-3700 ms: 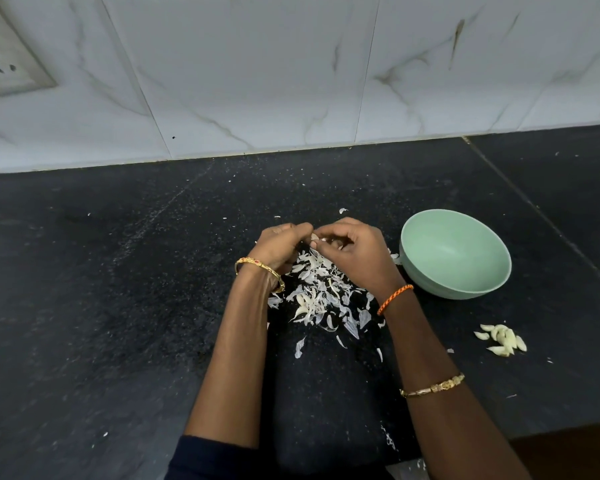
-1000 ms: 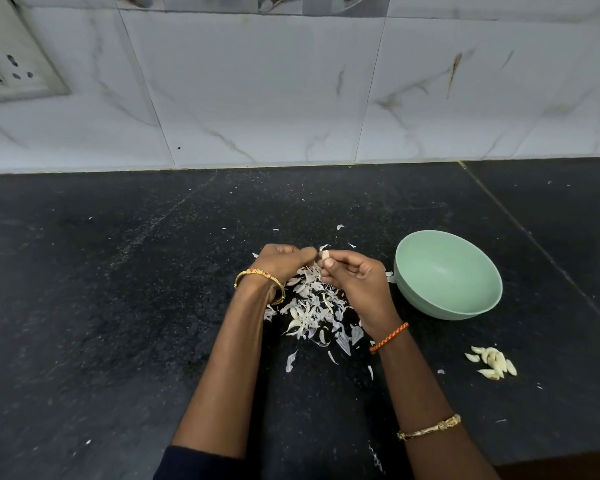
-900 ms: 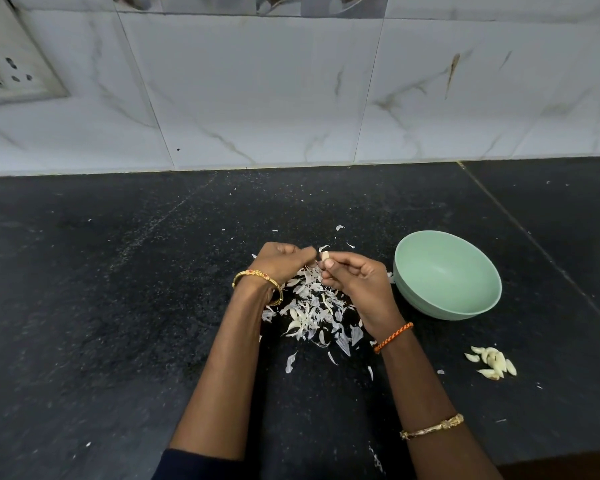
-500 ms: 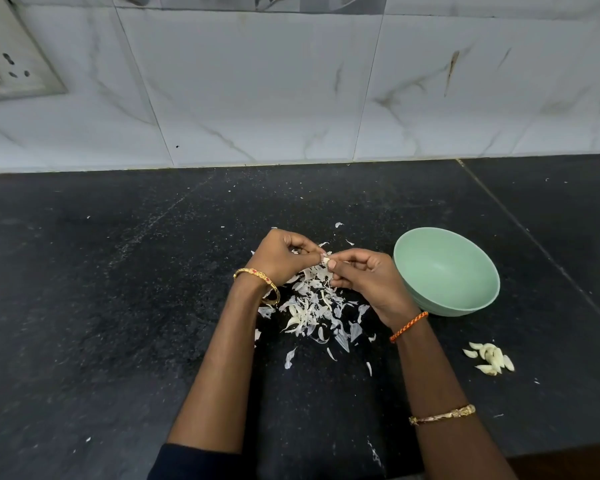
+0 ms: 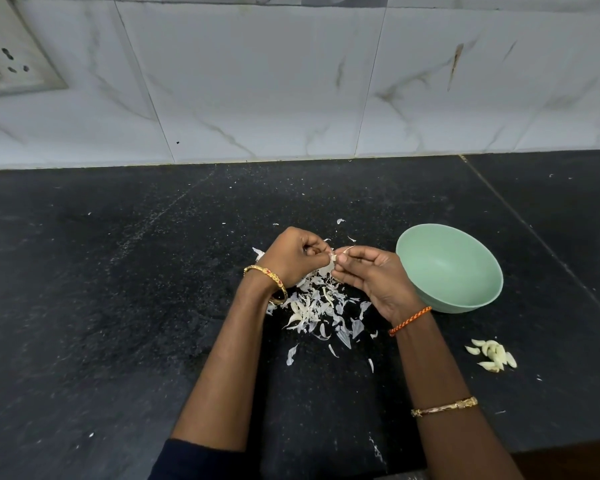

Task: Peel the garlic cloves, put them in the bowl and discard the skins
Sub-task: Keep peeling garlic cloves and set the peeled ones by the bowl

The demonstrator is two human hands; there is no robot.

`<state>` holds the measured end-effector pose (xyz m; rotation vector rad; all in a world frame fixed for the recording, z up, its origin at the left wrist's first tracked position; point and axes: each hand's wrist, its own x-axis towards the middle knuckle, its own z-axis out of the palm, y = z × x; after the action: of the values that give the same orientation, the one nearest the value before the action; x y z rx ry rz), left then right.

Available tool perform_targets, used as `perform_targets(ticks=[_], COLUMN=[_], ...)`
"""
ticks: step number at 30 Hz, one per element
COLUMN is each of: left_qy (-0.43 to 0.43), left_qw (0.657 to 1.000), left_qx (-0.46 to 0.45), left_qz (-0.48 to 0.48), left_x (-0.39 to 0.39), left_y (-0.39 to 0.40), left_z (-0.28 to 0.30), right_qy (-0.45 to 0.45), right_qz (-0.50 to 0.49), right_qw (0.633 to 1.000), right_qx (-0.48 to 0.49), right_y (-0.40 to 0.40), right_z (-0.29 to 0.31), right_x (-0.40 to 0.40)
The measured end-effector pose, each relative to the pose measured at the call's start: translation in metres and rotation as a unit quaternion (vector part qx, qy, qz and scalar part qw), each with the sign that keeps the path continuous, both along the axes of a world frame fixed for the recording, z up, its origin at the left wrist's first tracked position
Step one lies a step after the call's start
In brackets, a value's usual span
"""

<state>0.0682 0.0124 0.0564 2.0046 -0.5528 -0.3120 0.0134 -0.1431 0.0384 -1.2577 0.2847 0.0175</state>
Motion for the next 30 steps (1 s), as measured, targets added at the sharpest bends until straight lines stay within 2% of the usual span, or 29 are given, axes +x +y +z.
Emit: perform_targets(ticks=[4, 10, 14, 17, 23, 30], left_qy=[-0.005, 0.022, 0.026, 0.001, -0.061, -0.093], left_qw=[1.0, 0.999, 0.999, 1.0, 0.997, 0.995], left_qx=[0.0, -0.033, -0.013, 0.011, 0.05, 0.031], left_qz=[0.011, 0.023, 0.025, 0.023, 0.005, 0.026], left_x=[-0.002, 0.001, 0.002, 0.001, -0.003, -0.001], left_y=[-0.006, -0.007, -0.008, -0.01, -0.012, -0.011], left_z=[-0.001, -0.007, -0.01, -0.013, -0.014, -0.01], right_qy=[0.004, 0.012, 0.049, 0.081, 0.111, 0.133], right_qz=[-0.018, -0.024, -0.016, -0.018, -0.003, 0.039], right_qw=[1.0, 0.997, 0.991, 0.985, 0.986, 0.979], right_qx=[0.011, 0.077, 0.125, 0.15, 0.126, 0.152], right_y=[0.0, 0.002, 0.005, 0.005, 0.002, -0.005], right_z=[-0.002, -0.001, 0.005, 0.01, 0.015, 0.019], right_x=[0.001, 0.001, 0.002, 0.005, 0.01, 0.009])
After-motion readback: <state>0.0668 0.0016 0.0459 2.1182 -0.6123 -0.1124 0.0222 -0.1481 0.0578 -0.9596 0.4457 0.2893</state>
